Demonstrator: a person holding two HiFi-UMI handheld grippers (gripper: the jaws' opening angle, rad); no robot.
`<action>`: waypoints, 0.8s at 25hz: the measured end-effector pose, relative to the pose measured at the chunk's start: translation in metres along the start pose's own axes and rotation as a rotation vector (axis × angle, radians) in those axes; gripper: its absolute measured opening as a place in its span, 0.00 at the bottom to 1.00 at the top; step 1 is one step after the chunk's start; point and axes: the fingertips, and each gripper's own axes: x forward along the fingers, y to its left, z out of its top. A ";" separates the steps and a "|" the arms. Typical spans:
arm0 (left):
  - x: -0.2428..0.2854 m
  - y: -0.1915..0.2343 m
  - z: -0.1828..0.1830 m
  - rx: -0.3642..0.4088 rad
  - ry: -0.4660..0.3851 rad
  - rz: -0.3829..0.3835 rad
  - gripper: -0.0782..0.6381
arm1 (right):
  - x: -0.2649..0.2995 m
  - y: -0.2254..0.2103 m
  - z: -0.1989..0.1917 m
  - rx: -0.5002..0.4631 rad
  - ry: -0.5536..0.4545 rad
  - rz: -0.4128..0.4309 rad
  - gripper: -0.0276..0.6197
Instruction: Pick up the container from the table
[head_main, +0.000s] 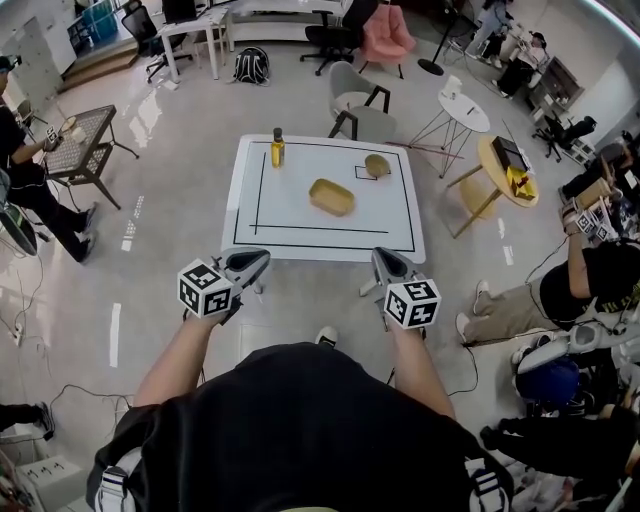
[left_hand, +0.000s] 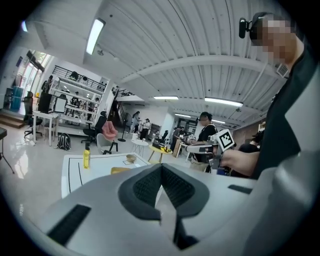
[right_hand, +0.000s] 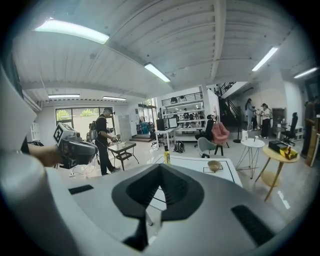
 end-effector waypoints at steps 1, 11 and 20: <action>0.004 0.002 0.001 -0.003 0.001 0.001 0.12 | 0.003 -0.003 0.000 0.004 0.003 0.003 0.05; 0.038 0.023 0.007 -0.029 0.016 0.020 0.12 | 0.037 -0.026 -0.001 0.025 0.037 0.066 0.05; 0.063 0.051 0.011 -0.056 0.026 0.072 0.12 | 0.072 -0.066 0.009 -0.022 0.059 0.079 0.05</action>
